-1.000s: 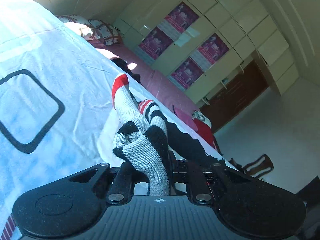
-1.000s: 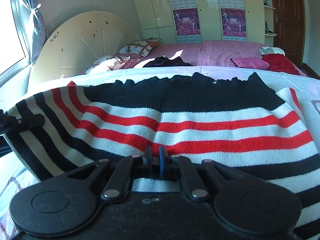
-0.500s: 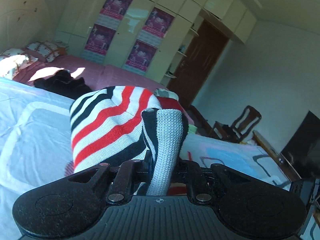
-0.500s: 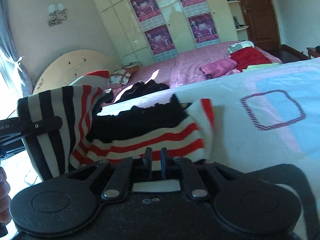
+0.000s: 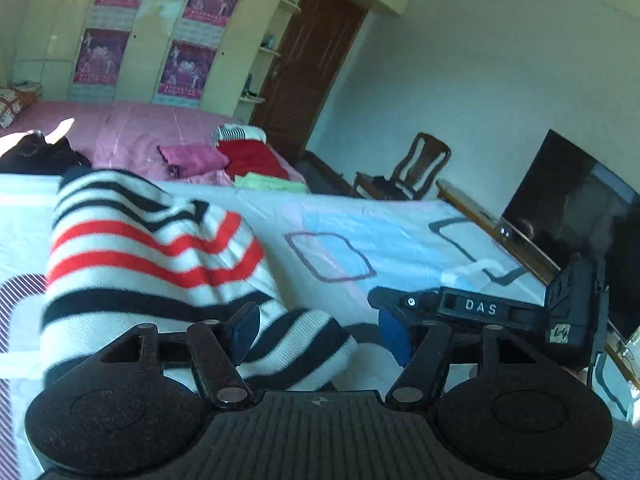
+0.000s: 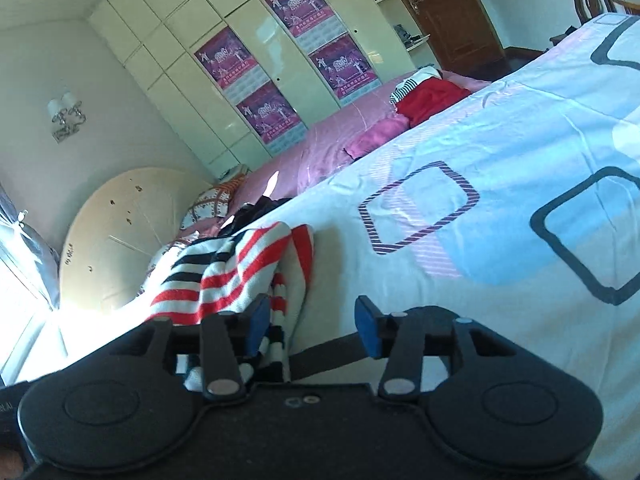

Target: Fold small clothes

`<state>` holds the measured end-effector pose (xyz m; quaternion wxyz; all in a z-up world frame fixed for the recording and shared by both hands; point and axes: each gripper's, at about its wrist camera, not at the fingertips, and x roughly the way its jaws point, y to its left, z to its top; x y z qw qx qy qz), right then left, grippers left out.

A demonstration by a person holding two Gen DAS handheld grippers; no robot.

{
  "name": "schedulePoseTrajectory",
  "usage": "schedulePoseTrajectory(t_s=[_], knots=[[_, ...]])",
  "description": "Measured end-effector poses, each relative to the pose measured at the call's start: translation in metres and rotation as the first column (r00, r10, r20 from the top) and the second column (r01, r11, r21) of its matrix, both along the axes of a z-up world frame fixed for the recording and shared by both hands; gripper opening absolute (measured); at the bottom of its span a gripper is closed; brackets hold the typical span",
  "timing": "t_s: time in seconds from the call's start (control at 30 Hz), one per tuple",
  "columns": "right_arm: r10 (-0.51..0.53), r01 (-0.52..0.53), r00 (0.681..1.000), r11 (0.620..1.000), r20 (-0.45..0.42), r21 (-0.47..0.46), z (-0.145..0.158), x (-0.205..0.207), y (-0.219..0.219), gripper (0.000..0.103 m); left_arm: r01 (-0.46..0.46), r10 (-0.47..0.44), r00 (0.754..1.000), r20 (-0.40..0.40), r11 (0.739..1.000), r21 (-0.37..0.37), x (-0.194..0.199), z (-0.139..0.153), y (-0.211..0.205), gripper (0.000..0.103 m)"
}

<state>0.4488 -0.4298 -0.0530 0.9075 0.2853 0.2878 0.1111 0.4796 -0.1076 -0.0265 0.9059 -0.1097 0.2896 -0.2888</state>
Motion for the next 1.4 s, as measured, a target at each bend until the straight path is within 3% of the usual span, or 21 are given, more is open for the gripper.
schedulePoseTrajectory(t_s=[0.07, 0.17, 0.27, 0.33, 0.37, 0.47, 0.53, 0.63, 0.73, 0.83, 0.97, 1.0, 1.03, 1.1, 1.23, 1.3, 1.4], knots=[[0.042, -0.042, 0.999, 0.999, -0.001, 0.031, 0.002, 0.005, 0.008, 0.063, -0.086, 0.085, 0.996, 0.011, 0.996, 0.013, 0.002, 0.007, 0.028, 0.065], [0.106, -0.105, 0.994, 0.993, -0.005, 0.052, 0.003, 0.011, 0.023, 0.061, -0.237, 0.242, 0.970, -0.027, 0.964, 0.118, 0.027, -0.003, 0.076, 0.065], [0.159, -0.158, 0.987, 0.987, -0.016, 0.010, 0.006, 0.021, 0.045, 0.056, -0.275, 0.294, 0.948, -0.120, 0.949, 0.156, 0.041, -0.023, 0.103, 0.065], [0.189, -0.194, 0.979, 0.979, -0.078, -0.063, 0.005, 0.032, 0.065, 0.048, -0.265, 0.286, 0.949, -0.136, 0.952, 0.153, 0.041, -0.034, 0.107, 0.065], [0.200, -0.211, 0.975, 0.971, -0.098, -0.116, 0.003, 0.035, 0.074, 0.025, -0.272, 0.295, 0.944, -0.147, 0.950, 0.154, 0.040, -0.040, 0.107, 0.065], [0.209, -0.222, 0.975, 0.941, -0.076, -0.257, 0.000, 0.023, 0.086, 0.021, -0.264, 0.284, 0.951, -0.122, 0.952, 0.154, 0.038, -0.042, 0.099, 0.065], [0.197, -0.215, 0.976, 0.943, -0.095, -0.254, -0.014, 0.017, 0.079, 0.021, -0.254, 0.283, 0.951, -0.127, 0.946, 0.201, 0.047, -0.054, 0.087, 0.066], [0.208, -0.225, 0.974, 0.940, -0.093, -0.256, -0.010, 0.016, 0.080, 0.022, -0.268, 0.292, 0.939, -0.180, 0.952, 0.149, 0.067, -0.062, 0.084, 0.071], [0.176, -0.173, 0.984, 0.951, -0.011, -0.258, 0.012, 0.018, 0.072, 0.027, -0.285, 0.297, 0.951, -0.084, 0.950, 0.130, 0.065, -0.040, 0.092, 0.071], [0.171, -0.164, 0.985, 0.949, 0.002, -0.269, 0.021, 0.048, 0.073, 0.025, -0.281, 0.293, 0.954, -0.071, 0.949, 0.144, 0.094, -0.033, 0.091, 0.071], [0.238, -0.224, 0.971, 0.908, -0.005, -0.355, 0.015, 0.083, 0.095, 0.040, -0.262, 0.284, 0.948, -0.146, 0.953, 0.151, 0.136, -0.053, 0.086, 0.072], [0.236, -0.235, 0.971, 0.883, -0.048, -0.407, 0.005, 0.090, 0.100, 0.033, -0.255, 0.282, 0.946, -0.159, 0.952, 0.167, 0.140, -0.061, 0.083, 0.072], [0.232, -0.252, 0.968, 0.860, -0.100, -0.445, -0.009, 0.096, 0.101, 0.033, -0.250, 0.280, 0.947, -0.156, 0.950, 0.189, 0.141, -0.065, 0.080, 0.075], [0.218, -0.237, 0.972, 0.905, -0.093, -0.354, -0.018, 0.095, 0.086, 0.033, -0.259, 0.288, 0.945, -0.156, 0.948, 0.186, 0.140, -0.068, 0.080, 0.080], [0.226, -0.237, 0.971, 0.895, -0.074, -0.377, -0.003, 0.085, 0.090, 0.027, -0.263, 0.280, 0.955, -0.102, 0.952, 0.154, 0.132, -0.048, 0.088, 0.079], [0.197, -0.192, 0.980, 0.909, -0.024, -0.371, 0.007, 0.087, 0.089, 0.037, -0.272, 0.285, 0.954, -0.099, 0.954, 0.128, 0.139, -0.047, 0.092, 0.079], [0.196, -0.177, 0.980, 0.913, 0.015, -0.367, 0.014, 0.107, 0.094, 0.036, -0.291, 0.302, 0.948, -0.103, 0.950, 0.115, 0.164, -0.052, 0.093, 0.079]])
